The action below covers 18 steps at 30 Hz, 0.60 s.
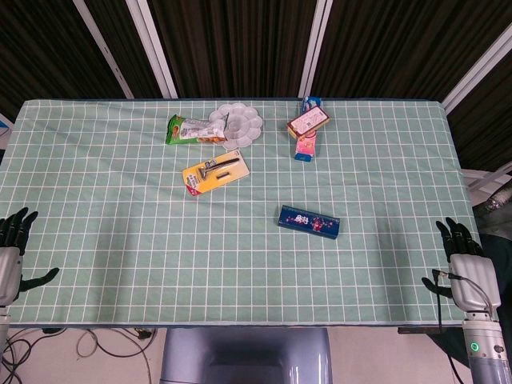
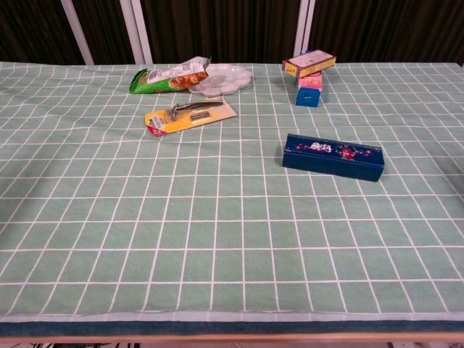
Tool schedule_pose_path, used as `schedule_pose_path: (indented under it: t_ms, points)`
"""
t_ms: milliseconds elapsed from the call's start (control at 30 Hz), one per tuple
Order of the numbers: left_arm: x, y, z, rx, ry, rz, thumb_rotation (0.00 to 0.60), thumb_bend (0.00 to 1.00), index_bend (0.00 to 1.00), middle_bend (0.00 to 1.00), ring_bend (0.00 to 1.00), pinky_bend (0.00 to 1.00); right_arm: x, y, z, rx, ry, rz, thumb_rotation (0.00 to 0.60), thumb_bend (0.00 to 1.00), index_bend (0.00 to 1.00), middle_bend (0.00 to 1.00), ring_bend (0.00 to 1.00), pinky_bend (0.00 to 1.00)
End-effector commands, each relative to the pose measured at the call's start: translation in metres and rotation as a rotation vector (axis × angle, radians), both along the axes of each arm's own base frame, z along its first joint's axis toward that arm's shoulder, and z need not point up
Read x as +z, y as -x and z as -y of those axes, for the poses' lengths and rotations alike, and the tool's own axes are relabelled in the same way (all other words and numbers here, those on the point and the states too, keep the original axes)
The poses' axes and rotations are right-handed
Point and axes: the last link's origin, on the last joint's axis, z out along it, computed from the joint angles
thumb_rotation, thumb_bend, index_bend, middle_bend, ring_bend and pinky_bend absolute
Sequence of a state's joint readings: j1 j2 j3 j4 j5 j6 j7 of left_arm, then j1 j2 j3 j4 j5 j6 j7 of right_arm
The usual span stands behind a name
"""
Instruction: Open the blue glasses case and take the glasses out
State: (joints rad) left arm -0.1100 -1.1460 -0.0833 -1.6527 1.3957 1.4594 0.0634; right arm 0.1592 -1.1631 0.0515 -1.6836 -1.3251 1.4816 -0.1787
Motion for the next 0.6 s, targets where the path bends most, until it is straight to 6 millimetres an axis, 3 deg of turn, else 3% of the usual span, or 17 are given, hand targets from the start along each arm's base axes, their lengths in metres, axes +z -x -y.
schedule_pose_path:
  t_ms: [33, 333, 600]
  points:
    - [0.000, 0.000, 0.000, 0.002, 0.000, 0.000, 0.600, 0.02, 0.00, 0.00, 0.00, 0.00, 0.000, 0.000, 0.000, -0.002, -0.002, 0.002, 0.600, 0.07, 0.00, 0.00, 0.00, 0.23]
    - [0.002, 0.000, 0.000, 0.010, -0.014, 0.014, 0.600, 0.02, 0.00, 0.00, 0.00, 0.00, -0.001, -0.010, 0.002, -0.018, -0.007, 0.054, 0.600, 0.10, 0.00, 0.00, 0.00, 0.23]
    - [0.002, 0.001, -0.001, 0.009, -0.014, 0.021, 0.600, 0.02, 0.00, 0.00, 0.00, 0.00, -0.006, -0.042, 0.018, -0.012, -0.033, 0.122, 0.600, 0.10, 0.00, 0.00, 0.00, 0.23]
